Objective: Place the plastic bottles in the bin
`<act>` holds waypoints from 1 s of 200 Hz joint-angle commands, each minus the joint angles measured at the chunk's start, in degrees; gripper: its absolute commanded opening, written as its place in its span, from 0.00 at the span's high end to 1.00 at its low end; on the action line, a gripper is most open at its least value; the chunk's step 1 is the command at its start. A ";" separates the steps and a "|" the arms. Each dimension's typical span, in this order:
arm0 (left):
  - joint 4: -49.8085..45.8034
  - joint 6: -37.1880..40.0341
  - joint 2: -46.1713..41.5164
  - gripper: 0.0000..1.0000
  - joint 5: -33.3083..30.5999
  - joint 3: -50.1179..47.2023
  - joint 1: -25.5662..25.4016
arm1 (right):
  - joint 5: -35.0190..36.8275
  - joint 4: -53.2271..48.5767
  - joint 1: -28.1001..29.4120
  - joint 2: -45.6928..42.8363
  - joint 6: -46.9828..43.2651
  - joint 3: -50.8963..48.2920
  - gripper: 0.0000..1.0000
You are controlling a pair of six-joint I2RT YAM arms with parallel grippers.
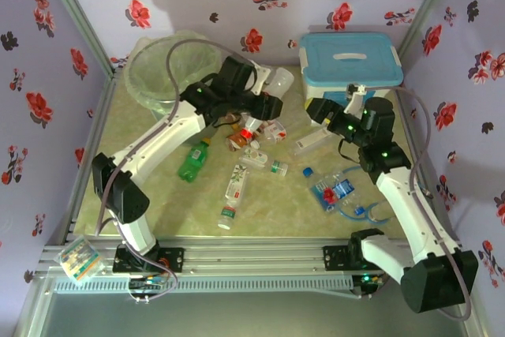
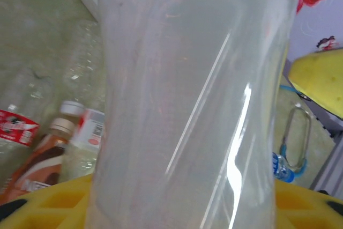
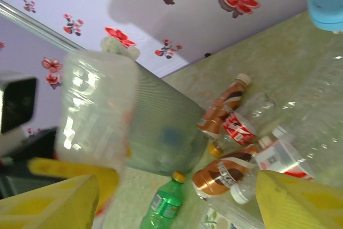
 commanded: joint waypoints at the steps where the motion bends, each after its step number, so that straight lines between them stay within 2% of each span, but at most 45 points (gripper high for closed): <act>1: -5.16 5.48 -4.54 0.45 -4.27 6.17 1.61 | 1.24 -5.12 -1.16 -1.67 -3.78 -0.83 0.23; 26: -10.01 8.71 -6.12 0.45 -7.81 11.95 4.87 | 1.50 -5.90 -1.45 -2.56 -3.85 -2.89 0.23; 54: -11.42 9.53 -7.88 0.46 -8.80 14.52 12.12 | 1.84 -6.48 -1.45 -2.82 -4.24 -3.61 0.23; 87: -9.39 7.04 -8.40 0.48 -8.77 14.40 21.77 | 2.66 -8.01 -1.53 -2.98 -5.45 -3.14 0.23; 123: -5.66 0.73 -4.21 0.52 -6.97 14.34 30.17 | 3.13 -9.17 -1.45 -3.09 -6.12 -3.26 0.23; 200: -2.30 -1.95 5.39 0.53 -5.18 11.04 31.05 | 5.17 -12.64 -1.51 -4.34 -8.95 -4.14 0.22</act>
